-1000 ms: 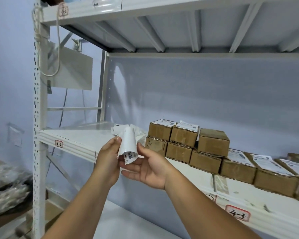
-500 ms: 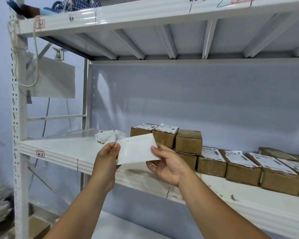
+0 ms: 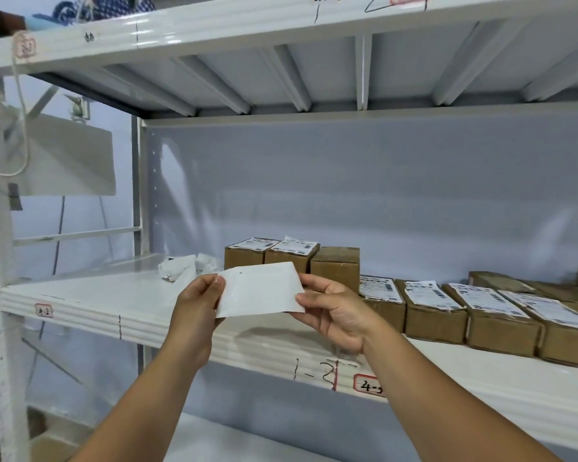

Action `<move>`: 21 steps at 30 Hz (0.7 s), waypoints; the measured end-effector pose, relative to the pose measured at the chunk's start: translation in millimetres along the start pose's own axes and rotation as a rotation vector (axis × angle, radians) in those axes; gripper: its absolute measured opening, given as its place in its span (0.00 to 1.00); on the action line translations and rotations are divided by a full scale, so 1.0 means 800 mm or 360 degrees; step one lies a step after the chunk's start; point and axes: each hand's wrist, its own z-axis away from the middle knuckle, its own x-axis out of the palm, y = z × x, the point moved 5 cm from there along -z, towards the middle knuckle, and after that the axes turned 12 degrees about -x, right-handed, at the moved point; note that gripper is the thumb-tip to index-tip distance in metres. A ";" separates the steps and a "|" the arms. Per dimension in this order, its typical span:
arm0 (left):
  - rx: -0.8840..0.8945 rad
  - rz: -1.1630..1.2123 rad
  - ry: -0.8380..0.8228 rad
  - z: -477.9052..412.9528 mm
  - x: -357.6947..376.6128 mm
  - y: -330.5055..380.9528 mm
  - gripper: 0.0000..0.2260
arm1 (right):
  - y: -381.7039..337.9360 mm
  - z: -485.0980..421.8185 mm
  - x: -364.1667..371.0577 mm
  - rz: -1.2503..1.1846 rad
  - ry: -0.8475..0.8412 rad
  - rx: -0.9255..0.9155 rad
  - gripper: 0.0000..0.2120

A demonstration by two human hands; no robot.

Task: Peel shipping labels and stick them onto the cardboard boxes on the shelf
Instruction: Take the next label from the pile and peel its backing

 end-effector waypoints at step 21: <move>0.0947 -0.0884 -0.0171 0.108 0.123 0.098 0.07 | -0.097 0.023 -0.071 0.0291 0.0365 -0.0376 0.09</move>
